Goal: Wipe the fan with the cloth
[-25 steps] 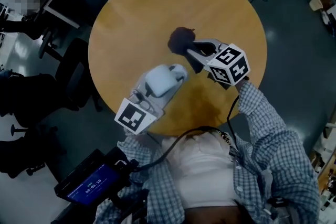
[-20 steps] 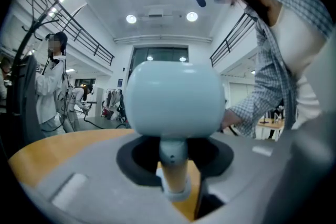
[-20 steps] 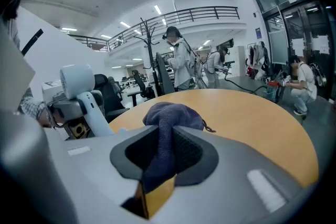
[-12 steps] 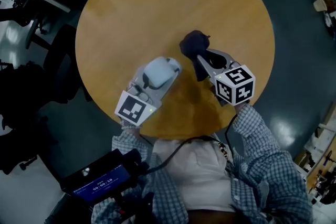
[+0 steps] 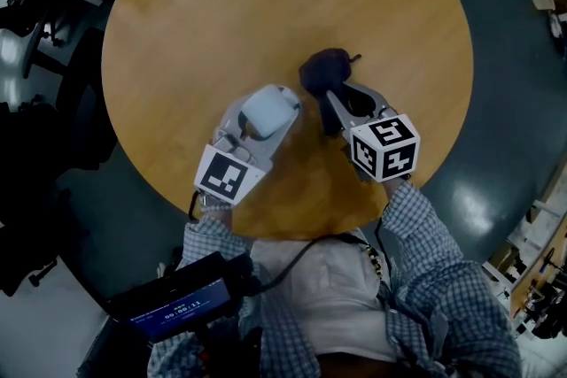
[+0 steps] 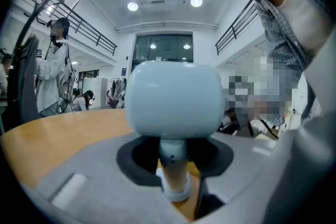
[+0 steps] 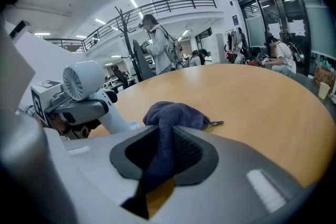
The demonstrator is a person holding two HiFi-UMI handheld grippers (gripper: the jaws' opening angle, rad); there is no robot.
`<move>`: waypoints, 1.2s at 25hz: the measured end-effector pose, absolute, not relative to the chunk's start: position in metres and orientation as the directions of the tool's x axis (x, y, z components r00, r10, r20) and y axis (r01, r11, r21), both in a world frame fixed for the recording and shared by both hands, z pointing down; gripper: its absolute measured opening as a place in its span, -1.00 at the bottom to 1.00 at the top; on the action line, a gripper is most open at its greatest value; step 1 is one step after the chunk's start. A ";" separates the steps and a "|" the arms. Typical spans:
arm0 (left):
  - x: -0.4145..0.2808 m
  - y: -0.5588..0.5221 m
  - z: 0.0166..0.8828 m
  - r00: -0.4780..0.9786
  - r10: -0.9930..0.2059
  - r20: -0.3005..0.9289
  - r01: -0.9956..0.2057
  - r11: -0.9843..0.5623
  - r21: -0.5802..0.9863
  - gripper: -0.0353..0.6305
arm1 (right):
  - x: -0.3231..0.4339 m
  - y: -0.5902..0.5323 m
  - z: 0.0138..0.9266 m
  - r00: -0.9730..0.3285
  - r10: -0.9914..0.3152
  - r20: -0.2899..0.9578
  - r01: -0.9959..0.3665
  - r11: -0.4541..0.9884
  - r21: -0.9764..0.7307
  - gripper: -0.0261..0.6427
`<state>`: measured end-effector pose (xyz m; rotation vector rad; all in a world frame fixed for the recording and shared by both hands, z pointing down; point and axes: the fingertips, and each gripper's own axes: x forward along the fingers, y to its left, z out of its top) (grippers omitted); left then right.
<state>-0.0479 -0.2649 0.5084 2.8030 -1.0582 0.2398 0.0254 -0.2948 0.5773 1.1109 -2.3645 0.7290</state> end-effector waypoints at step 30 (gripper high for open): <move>-0.073 -0.238 0.533 0.708 -0.655 0.265 -0.695 -0.712 0.097 -0.33 | 0.039 -0.282 0.575 -0.539 -0.594 0.597 -0.813 0.553 -0.184 -0.48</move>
